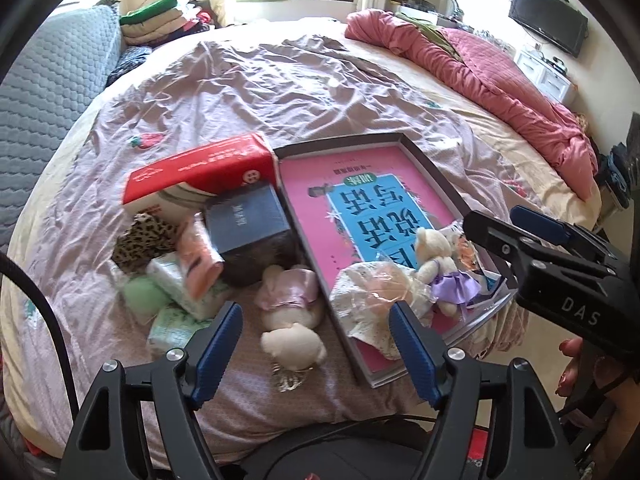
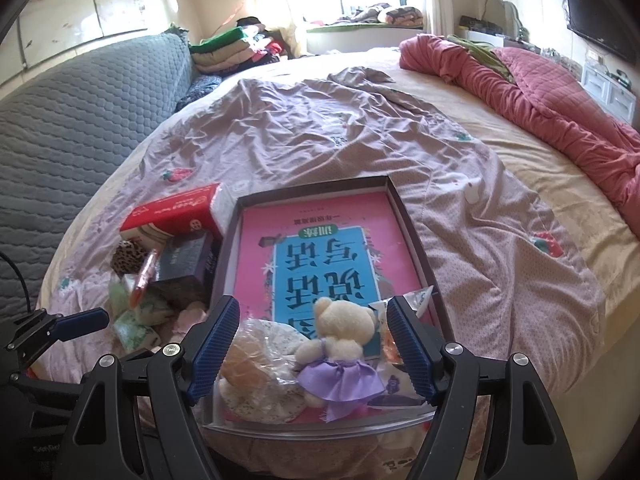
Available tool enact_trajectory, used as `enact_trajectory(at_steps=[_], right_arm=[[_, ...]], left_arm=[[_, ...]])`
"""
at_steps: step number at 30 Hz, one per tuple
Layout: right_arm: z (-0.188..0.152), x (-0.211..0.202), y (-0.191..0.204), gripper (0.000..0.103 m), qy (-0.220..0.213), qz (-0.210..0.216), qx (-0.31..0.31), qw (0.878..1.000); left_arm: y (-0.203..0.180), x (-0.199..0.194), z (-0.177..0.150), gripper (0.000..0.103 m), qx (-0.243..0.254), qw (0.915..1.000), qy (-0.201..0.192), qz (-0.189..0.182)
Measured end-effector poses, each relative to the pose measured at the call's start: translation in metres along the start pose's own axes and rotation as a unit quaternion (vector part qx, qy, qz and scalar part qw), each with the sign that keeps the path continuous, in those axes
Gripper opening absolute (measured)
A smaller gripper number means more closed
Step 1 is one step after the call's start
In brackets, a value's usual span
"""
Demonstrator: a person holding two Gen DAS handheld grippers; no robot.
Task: Organize soft objects
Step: 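Move both open grippers back toward the pile of soft items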
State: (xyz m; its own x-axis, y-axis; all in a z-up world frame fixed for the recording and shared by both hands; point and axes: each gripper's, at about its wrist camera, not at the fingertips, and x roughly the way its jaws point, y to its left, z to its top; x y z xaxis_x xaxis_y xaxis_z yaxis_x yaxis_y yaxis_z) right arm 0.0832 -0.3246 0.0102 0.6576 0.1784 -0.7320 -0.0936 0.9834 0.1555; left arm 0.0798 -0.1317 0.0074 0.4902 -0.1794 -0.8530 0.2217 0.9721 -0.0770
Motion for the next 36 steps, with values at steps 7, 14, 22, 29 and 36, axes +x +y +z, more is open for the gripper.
enact_trajectory(at_steps=[7, 14, 22, 29, 36], right_arm=[[0.002, -0.009, 0.015, 0.078, -0.007, 0.014, -0.007, 1.000], [0.005, -0.020, 0.030, 0.078, -0.017, 0.029, -0.017, 0.999], [0.007, -0.029, 0.052, 0.078, -0.024, 0.043, -0.039, 0.998], [0.006, -0.034, 0.073, 0.078, -0.027, 0.057, -0.060, 0.996], [0.002, -0.034, 0.094, 0.078, -0.023, 0.068, -0.083, 0.994]], left_arm=[[0.024, -0.015, -0.003, 0.075, -0.025, 0.9995, -0.013, 0.015], [0.056, -0.035, -0.008, 0.075, -0.058, 0.9975, -0.027, 0.029], [0.100, -0.062, -0.013, 0.075, -0.102, 0.9923, -0.049, 0.049], [0.129, -0.076, -0.019, 0.075, -0.131, 0.9876, -0.061, 0.063], [0.148, -0.079, -0.030, 0.075, -0.151, 0.9844, -0.060, 0.069]])
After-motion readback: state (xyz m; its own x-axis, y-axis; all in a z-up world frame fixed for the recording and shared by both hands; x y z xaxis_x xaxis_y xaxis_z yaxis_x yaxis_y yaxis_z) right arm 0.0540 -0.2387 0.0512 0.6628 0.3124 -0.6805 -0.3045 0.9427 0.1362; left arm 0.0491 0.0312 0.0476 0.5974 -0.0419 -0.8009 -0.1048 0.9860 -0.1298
